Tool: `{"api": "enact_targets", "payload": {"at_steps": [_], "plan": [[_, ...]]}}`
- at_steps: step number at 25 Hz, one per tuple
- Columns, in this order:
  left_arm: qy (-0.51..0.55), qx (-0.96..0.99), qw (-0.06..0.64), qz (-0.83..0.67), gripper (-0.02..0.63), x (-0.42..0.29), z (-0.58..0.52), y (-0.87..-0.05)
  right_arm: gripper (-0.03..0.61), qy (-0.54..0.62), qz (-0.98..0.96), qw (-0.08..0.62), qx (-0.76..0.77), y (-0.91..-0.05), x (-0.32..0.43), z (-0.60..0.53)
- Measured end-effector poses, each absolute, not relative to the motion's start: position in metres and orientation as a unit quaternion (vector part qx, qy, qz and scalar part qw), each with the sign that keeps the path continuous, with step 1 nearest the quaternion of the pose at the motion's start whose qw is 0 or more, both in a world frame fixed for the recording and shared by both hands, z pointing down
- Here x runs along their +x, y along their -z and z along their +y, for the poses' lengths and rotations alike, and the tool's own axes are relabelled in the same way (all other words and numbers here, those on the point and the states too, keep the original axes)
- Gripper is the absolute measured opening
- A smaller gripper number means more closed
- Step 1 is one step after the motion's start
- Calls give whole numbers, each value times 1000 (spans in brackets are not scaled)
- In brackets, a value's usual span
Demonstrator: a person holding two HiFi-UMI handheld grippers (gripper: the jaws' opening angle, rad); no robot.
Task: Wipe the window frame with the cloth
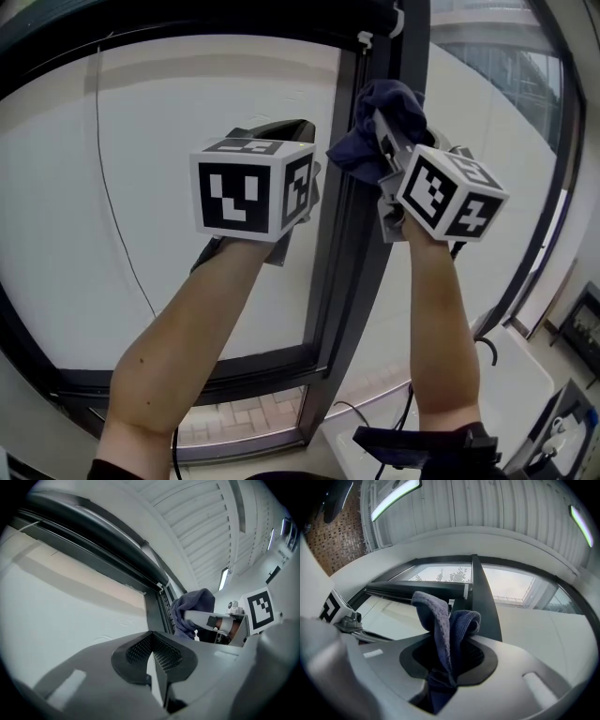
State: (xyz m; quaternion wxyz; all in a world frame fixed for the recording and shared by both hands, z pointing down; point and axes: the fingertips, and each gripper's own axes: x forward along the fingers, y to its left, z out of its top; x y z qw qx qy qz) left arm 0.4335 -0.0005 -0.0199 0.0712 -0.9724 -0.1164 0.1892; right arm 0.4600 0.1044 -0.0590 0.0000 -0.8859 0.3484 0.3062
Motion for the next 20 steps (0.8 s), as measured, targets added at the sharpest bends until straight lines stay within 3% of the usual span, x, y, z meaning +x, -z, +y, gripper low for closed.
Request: {"api": "enact_targets", "payload": {"at_steps": [20], "plan": [[-145,-980,54,-123,-6,444,-5,-52,101,-261,366,25,-893,-21,464,100]]}}
